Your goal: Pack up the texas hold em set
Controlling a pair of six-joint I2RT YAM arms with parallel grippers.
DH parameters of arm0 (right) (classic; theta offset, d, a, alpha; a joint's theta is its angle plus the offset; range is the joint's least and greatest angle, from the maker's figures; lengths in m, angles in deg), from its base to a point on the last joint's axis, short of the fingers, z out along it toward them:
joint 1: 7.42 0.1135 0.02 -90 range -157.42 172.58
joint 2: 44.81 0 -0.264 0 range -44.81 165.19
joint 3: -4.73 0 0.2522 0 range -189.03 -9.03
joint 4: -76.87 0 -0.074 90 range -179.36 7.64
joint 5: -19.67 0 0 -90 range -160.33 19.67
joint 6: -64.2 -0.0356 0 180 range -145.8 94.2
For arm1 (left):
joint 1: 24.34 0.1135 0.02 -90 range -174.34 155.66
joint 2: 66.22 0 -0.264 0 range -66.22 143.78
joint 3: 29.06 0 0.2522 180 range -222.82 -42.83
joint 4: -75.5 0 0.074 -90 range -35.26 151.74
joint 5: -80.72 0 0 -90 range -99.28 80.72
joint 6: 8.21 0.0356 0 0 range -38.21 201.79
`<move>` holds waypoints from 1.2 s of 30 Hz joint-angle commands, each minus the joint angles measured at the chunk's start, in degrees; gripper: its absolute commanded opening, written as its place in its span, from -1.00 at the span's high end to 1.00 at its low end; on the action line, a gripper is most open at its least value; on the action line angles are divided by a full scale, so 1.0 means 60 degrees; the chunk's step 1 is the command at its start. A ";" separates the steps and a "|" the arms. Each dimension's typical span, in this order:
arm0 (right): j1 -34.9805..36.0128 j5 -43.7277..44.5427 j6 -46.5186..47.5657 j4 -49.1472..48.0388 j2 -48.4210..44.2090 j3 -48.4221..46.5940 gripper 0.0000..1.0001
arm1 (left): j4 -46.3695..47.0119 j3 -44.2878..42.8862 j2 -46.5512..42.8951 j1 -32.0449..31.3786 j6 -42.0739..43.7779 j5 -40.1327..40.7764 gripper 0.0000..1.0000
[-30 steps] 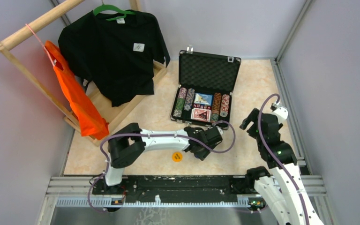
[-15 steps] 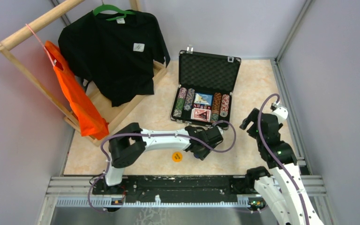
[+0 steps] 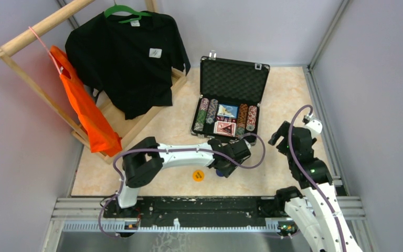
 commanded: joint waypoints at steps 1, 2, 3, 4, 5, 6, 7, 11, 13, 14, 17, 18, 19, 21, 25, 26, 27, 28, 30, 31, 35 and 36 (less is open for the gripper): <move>-0.0093 0.0003 0.0121 -0.0485 -0.0104 0.0052 -0.59 | -0.0217 -0.0213 -0.0003 0.0166 0.0017 0.0141 -0.09; -0.0097 0.0002 0.0112 -0.0495 -0.0101 0.0052 -0.59 | -0.0217 -0.0146 -0.0038 0.0240 -0.0024 0.0086 -0.14; -0.0096 0.0000 0.0127 -0.0493 -0.0097 0.0059 -0.59 | -0.0183 -0.0058 -0.0101 0.0328 -0.0070 0.0001 -0.17; -0.0098 -0.0007 0.0133 -0.0489 -0.0091 0.0065 -0.59 | -0.0120 0.0048 -0.0173 0.0414 -0.0090 -0.0107 -0.19; -0.0100 -0.0015 0.0130 -0.0503 -0.0088 0.0066 -0.59 | -0.0048 0.0162 -0.0255 0.0478 -0.0096 -0.0183 -0.19; -0.0098 -0.0015 0.0128 -0.0503 -0.0092 0.0066 -0.59 | 0.0038 0.0260 -0.0350 0.0524 -0.0057 -0.0238 -0.19; -0.0094 -0.0020 0.0131 -0.0505 -0.0094 0.0066 -0.59 | 0.0056 0.0326 -0.0411 0.0532 -0.0039 -0.0265 -0.20; -0.0093 -0.0020 0.0130 -0.0505 -0.0098 0.0074 -0.59 | 0.0125 0.0351 -0.0358 0.0535 -0.0005 -0.0699 -0.20; -0.0090 0.0008 0.0122 -0.0492 -0.0089 0.0074 -0.59 | 0.0204 0.0365 -0.0302 0.0530 -0.0026 -0.0968 -0.21; -0.0090 0.0018 0.0119 -0.0489 -0.0095 0.0067 -0.59 | 0.0205 0.0370 -0.0273 0.0525 -0.0035 -0.1087 -0.20; -0.0090 0.0031 0.0128 -0.0486 -0.0112 0.0086 -0.59 | 0.0277 0.0504 -0.0404 0.0514 -0.0067 -0.1373 -0.20; -0.0090 0.0021 0.0118 -0.0497 -0.0106 0.0082 -0.59 | 0.0315 0.0579 -0.0493 0.0511 -0.0080 -0.1436 -0.20; -0.0090 0.0004 0.0119 -0.0500 -0.0101 0.0094 -0.59 | 0.0358 0.0653 -0.0605 0.0510 -0.0102 -0.1460 -0.20; -0.0090 -0.0016 0.0119 -0.0528 -0.0088 0.0110 -0.59 | 0.0401 0.0770 -0.0765 0.0510 -0.0102 -0.1462 -0.19; -0.0090 -0.0033 0.0112 -0.0532 -0.0099 0.0110 -0.59 | 0.0249 0.0741 -0.0619 0.0511 -0.0104 -0.1414 -0.19; -0.0091 -0.0028 0.0111 -0.0527 -0.0108 0.0118 -0.59 | 0.0242 0.0739 -0.0555 0.0514 -0.0120 -0.1386 -0.19; -0.0090 -0.0029 0.0131 -0.0508 -0.0107 0.0111 -0.59 | 0.0248 0.0742 -0.0492 0.0520 -0.0140 -0.1372 -0.19; -0.0093 -0.0033 0.0130 -0.0505 -0.0129 0.0110 -0.59 | 0.0256 0.0732 -0.0420 0.0513 -0.0177 -0.1369 -0.19; -0.0092 -0.0046 0.0141 -0.0505 -0.0142 0.0111 -0.59 | 0.0317 0.0724 -0.0411 0.0506 -0.0204 -0.1367 -0.19; -0.0092 -0.0051 0.0140 -0.0503 -0.0128 0.0110 -0.59 | 0.0358 0.0717 -0.0433 0.0508 -0.0195 -0.1369 -0.19; -0.0091 -0.0068 0.0137 -0.0506 -0.0144 0.0125 -0.59 | 0.0382 0.0552 -0.0419 0.0512 -0.0108 -0.1277 -0.23; -0.0090 -0.0051 0.0141 -0.0503 -0.0135 0.0125 -0.59 | 0.0374 0.0505 -0.0385 0.0501 -0.0098 -0.1248 -0.24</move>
